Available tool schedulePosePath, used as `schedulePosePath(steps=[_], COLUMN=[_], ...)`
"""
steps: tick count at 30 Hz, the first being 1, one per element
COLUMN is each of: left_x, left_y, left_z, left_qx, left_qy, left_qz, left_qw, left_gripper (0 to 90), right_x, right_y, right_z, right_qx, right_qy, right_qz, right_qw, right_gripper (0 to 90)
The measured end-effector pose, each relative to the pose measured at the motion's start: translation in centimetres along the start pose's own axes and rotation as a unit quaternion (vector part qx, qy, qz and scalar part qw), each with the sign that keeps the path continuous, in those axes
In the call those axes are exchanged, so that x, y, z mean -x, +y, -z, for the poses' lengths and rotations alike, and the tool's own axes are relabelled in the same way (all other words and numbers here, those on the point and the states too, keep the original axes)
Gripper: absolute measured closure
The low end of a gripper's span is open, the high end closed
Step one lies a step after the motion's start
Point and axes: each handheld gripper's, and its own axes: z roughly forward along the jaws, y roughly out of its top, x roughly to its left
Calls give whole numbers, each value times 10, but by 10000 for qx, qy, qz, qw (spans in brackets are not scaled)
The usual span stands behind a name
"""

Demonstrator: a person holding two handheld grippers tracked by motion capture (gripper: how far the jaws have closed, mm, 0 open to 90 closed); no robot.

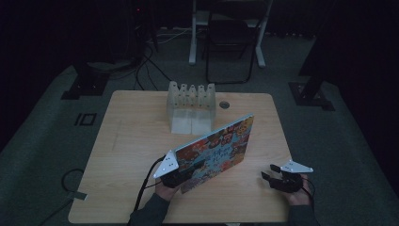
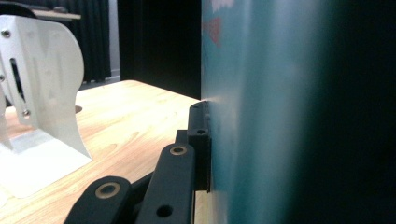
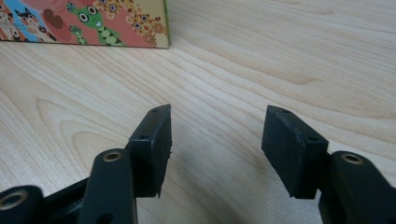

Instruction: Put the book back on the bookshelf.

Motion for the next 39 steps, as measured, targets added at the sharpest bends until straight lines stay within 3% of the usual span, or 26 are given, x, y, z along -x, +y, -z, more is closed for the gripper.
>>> schedulePosePath(steps=[10,17,25,39], left_x=[10,9,7,9], left_y=[13,17,22,28], left_z=[-3,1,6,12], left_qx=[-185,-201,-256,-344], left_qy=[67,99,111,175], left_qz=[-220,-126,-112,-180], left_qw=[9996,9997,9995,9991], left_gripper=[812,813,813,813], right_x=[1,1,2,1], right_y=[1,2,2,3], right_z=[-3,-6,-6,-7], right_qx=[-192,-341,-335,-359], right_qy=[96,158,210,195], right_qz=[-19,-33,-72,21], right_qw=[9998,9993,9992,9992], right_gripper=[385,362,356,340])
